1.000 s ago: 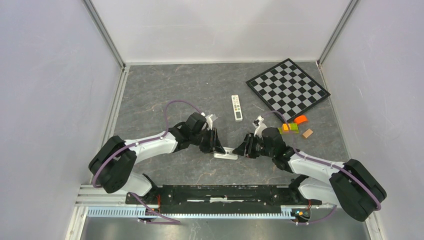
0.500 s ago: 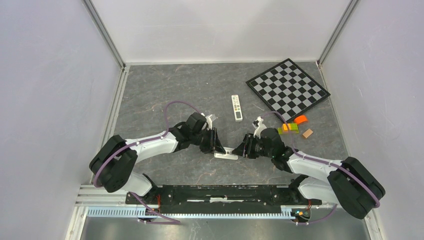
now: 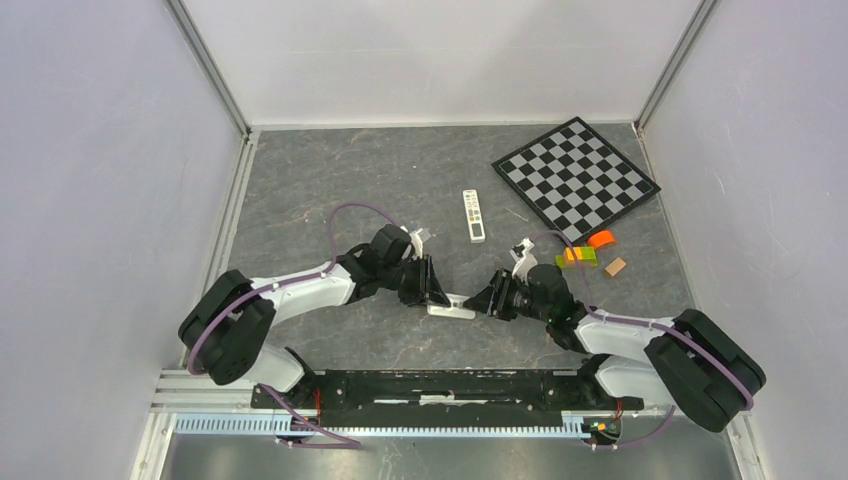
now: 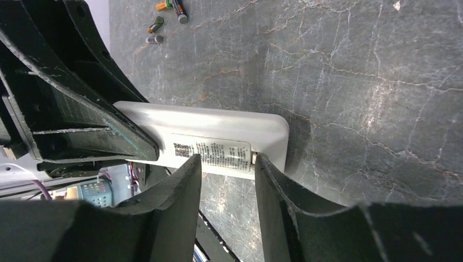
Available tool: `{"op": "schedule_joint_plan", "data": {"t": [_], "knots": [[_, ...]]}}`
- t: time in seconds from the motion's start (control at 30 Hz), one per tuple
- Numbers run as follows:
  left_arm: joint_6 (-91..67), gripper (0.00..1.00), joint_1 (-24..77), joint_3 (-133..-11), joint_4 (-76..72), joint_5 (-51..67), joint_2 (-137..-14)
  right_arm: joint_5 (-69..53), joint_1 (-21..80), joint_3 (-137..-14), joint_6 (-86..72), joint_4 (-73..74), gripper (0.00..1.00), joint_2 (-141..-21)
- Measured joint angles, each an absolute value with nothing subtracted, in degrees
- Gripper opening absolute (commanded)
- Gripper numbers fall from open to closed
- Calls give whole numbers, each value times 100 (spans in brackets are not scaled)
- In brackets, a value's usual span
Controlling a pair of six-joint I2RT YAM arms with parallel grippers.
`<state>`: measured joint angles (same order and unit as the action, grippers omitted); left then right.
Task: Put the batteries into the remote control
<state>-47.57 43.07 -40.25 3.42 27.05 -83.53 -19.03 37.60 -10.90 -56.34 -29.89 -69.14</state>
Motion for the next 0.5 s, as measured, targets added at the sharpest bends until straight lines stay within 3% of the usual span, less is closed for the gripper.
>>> {"op": "schedule_joint_plan", "data": {"t": [0.5], "knots": [[-4755, 2, 4283, -3988, 294, 2856, -8396, -2051, 3743, -563, -5909, -4259, 42, -7100]]}}
